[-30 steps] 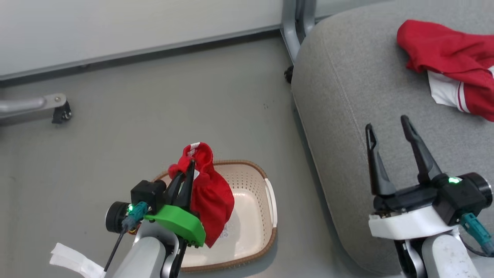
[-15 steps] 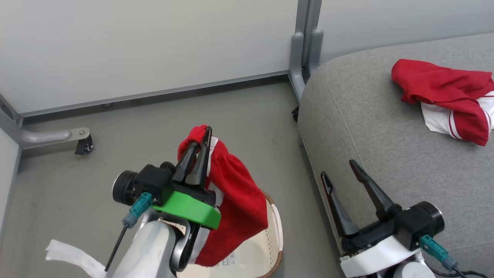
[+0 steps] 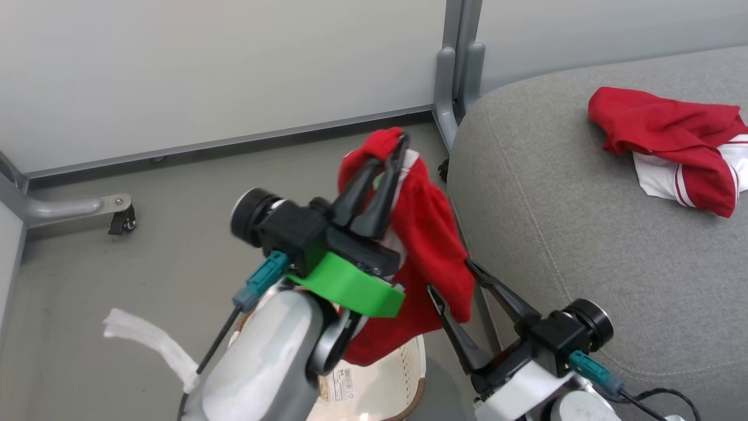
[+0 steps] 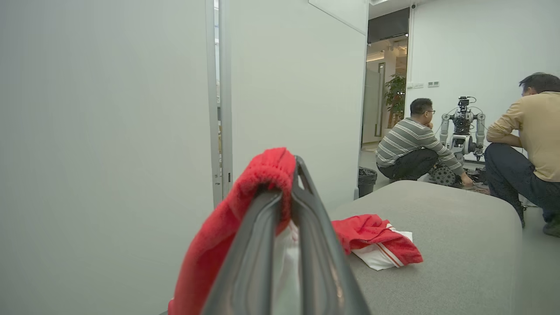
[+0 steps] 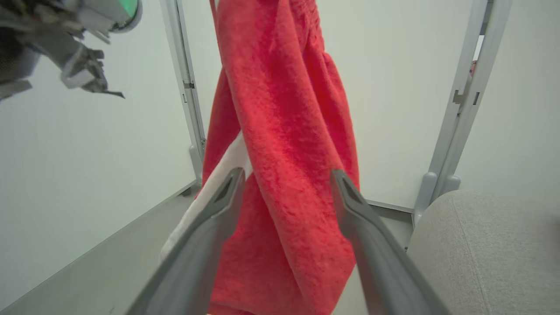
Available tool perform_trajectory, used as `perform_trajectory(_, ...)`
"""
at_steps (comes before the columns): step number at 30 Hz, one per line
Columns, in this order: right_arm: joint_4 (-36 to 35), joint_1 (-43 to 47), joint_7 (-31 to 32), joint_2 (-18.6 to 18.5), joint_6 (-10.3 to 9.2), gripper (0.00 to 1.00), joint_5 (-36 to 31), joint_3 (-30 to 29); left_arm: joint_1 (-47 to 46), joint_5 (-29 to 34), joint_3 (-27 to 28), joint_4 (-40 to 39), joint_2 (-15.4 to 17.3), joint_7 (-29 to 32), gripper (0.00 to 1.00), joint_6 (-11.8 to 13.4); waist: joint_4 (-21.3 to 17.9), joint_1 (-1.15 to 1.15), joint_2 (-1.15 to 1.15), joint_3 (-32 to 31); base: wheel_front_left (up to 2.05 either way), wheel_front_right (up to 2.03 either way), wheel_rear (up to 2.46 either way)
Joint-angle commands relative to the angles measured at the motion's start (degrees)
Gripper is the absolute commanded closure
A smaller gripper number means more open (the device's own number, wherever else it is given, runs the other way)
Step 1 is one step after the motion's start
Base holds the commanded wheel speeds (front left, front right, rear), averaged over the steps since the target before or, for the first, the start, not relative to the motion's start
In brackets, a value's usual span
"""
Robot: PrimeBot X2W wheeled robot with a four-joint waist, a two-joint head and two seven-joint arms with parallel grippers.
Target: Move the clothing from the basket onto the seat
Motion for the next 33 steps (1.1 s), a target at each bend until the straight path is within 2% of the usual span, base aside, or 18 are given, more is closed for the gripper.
perform_trajectory(1, 1.12, -0.80, -0.15, 0.31, -0.04, 0.00, -1.03, 0.03, -1.59, -1.69, -1.27, -0.72, 0.01, 0.18, 1.00, 0.84, -0.14, 0.00, 0.00, 0.28, 0.00, 0.00, 0.00)
perform_trajectory(6, 4.82, -2.89, -0.16, 2.06, -0.04, 0.00, -3.79, -1.79, -5.62, -4.51, -6.70, -1.00, 0.04, 1.21, 1.00, 3.23, -0.38, 0.00, 0.00, 1.23, 0.00, 0.00, 0.00)
perform_trajectory(12, 4.33, -2.62, -0.15, 4.30, -0.04, 0.00, -7.03, -6.36, -8.77, -5.79, -10.98, 1.19, 0.04, 3.23, 1.00, 5.36, -1.09, 0.00, 0.00, 1.64, 0.00, 0.00, 0.00)
perform_trajectory(13, 4.27, -2.40, -0.15, 4.45, -0.04, 0.31, -7.54, -6.84, -9.10, -5.91, -11.42, 1.80, 0.05, 3.47, 1.00, 5.51, -1.22, 0.00, 0.00, 1.70, 0.00, 0.00, 0.00)
perform_trajectory(14, 4.29, -2.21, -0.15, 4.54, -0.04, 1.00, -7.95, -7.01, -9.31, -5.79, -11.76, 2.28, 0.04, 3.71, 1.00, 5.59, -1.33, 0.00, 0.00, 1.74, 0.00, 0.00, 0.00)
perform_trajectory(31, 5.45, -0.79, -0.16, 5.15, -0.04, 1.00, -7.13, -12.12, -8.34, -7.45, -13.72, 8.54, 1.10, 6.70, 1.00, 4.67, -1.22, 0.00, 0.00, 2.26, 0.00, 0.00, 0.00)
perform_trajectory(32, 5.39, -0.79, -0.16, 5.17, -0.04, 1.00, -7.08, -12.57, -8.24, -7.69, -13.86, 8.71, 1.13, 7.07, 0.76, 4.54, -1.13, 0.00, 0.00, 2.30, 0.00, 0.00, 0.00)
perform_trajectory(33, 5.31, -0.81, -0.16, 5.18, -0.04, 1.00, -7.03, -12.92, -8.22, -7.83, -13.87, 8.77, 1.14, 7.23, 0.31, 4.52, -1.05, 0.00, 0.00, 2.35, 0.00, 0.00, 0.00)
